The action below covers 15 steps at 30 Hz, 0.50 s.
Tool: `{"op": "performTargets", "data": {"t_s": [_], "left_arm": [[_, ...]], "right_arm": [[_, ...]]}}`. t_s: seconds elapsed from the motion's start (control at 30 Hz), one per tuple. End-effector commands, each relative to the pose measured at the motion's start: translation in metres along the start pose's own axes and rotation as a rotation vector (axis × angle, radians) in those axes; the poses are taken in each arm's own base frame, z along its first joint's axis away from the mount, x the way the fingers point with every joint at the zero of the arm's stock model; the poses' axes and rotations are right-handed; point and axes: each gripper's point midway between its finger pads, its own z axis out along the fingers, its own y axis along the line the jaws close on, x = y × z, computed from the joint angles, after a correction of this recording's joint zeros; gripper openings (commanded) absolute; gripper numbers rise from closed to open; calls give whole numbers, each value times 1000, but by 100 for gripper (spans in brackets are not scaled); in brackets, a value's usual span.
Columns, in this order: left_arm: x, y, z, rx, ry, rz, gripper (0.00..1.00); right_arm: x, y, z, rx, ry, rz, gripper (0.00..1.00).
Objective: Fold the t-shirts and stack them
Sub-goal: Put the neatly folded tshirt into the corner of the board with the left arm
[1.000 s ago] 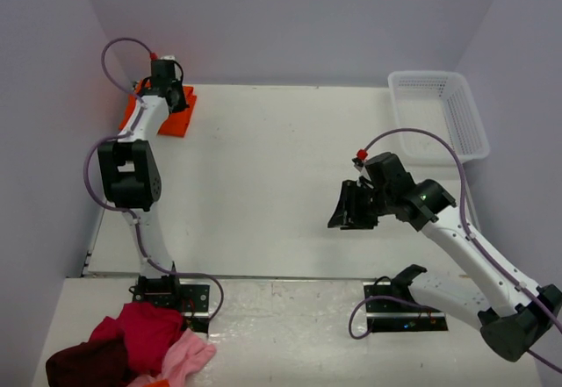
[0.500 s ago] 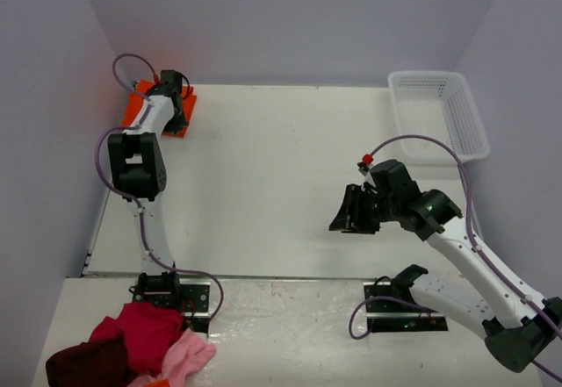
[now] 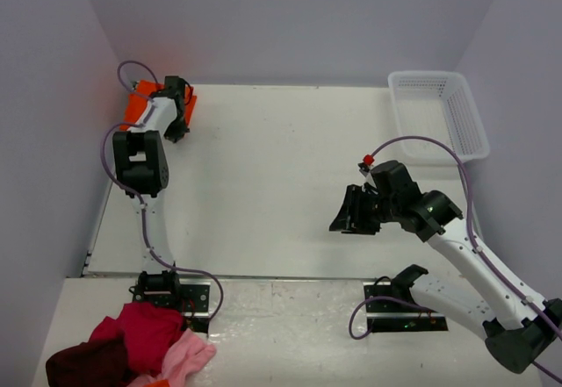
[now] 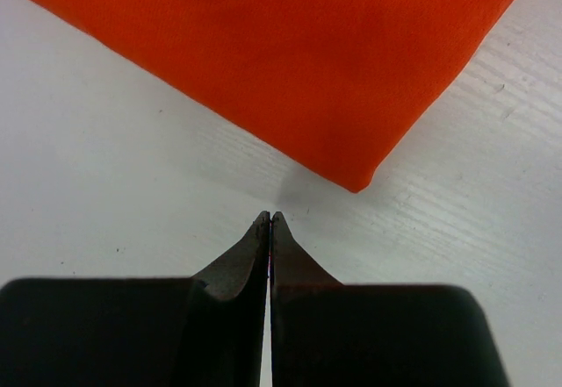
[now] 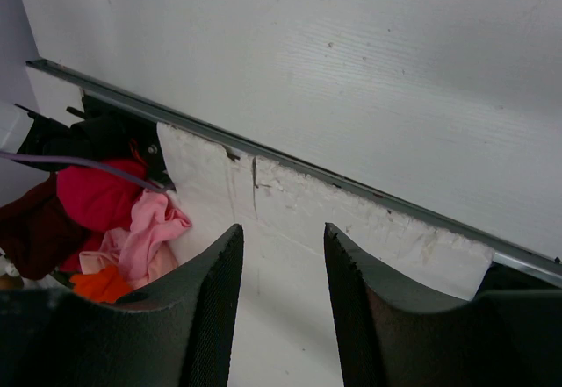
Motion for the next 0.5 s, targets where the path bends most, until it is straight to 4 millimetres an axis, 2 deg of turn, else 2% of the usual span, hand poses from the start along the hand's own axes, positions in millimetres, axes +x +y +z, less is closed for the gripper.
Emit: {"op": "performTargets", "data": {"t_s": [0.0,0.2,0.47], "left_arm": [[-16,-3,9,-7,-36,8,0],[-22,-11,20,13,-40,17,0],[-38,-25,21,68,-71,8,0]], "right_arm": [[0,2,0,-9,-6,8,44],[0,1,-1,5,-6,11,43],[-3,0,1,17,1,8,44]]}}
